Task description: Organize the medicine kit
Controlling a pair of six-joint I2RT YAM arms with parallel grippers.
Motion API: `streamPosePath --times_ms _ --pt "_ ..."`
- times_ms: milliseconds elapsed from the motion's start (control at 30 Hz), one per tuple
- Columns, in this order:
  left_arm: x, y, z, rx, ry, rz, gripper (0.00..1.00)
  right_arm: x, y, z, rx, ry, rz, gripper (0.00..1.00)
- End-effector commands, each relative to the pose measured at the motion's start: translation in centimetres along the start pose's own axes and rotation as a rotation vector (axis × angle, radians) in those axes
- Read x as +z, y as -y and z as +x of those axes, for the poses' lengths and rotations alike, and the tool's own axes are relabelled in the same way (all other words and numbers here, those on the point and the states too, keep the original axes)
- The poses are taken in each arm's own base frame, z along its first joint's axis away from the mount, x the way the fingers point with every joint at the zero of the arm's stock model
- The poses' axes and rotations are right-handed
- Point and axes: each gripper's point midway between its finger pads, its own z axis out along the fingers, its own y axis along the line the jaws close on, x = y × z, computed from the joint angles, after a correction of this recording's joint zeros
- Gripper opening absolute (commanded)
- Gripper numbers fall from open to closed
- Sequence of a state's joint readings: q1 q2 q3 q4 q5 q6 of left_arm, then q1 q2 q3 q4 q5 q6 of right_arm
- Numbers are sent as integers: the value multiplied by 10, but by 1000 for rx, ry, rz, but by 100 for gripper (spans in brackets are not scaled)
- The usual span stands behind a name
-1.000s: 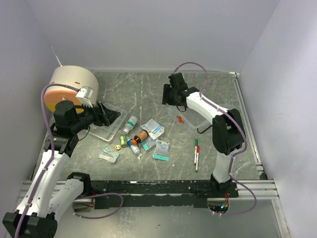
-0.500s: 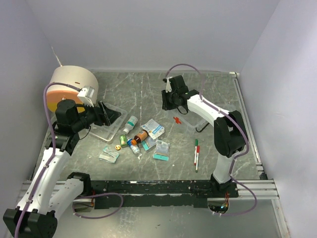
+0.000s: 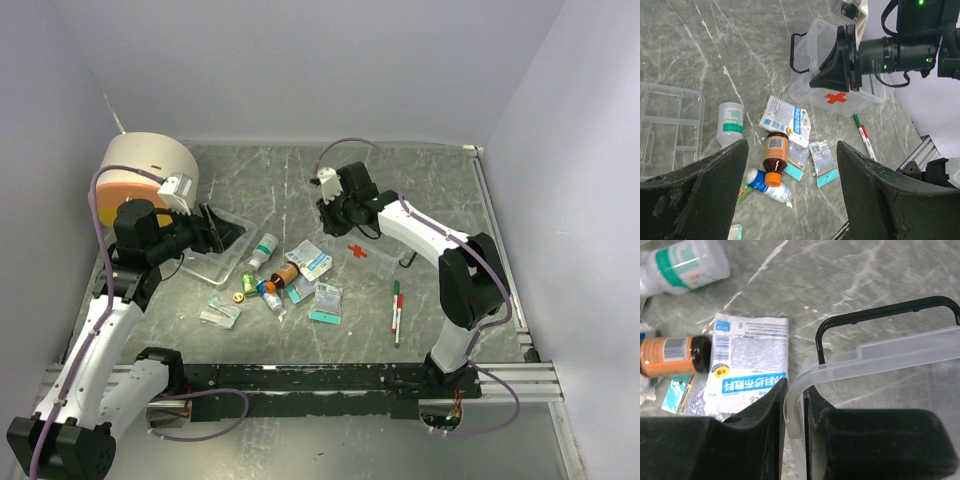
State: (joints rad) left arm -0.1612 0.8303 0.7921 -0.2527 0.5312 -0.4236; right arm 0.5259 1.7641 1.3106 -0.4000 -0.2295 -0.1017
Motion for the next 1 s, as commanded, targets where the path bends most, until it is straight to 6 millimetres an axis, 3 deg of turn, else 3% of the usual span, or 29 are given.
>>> streamPosePath --times_ms 0,67,200,367,500,700,833,967 --pt "2 8 -4 18 1 40 82 -8 -19 -4 -160 27 -64 11" --pt "2 7 -3 17 0 39 82 -7 -15 -3 -184 29 -40 16" --pt "3 5 -2 15 -6 29 82 -14 -8 -14 -131 65 24 42" --pt "8 -1 5 -9 -27 13 82 -51 -2 -47 21 181 131 64" --pt "14 -11 13 -42 -55 -30 81 -72 -10 -55 165 242 138 66" --pt "25 -23 37 -82 -136 -120 75 -83 -38 -57 320 372 103 63" --pt "20 -47 39 -99 -141 -274 73 -85 -79 -64 84 459 -19 59" --pt "7 -57 26 -90 -89 -372 73 -70 -122 -55 -238 477 -125 61"
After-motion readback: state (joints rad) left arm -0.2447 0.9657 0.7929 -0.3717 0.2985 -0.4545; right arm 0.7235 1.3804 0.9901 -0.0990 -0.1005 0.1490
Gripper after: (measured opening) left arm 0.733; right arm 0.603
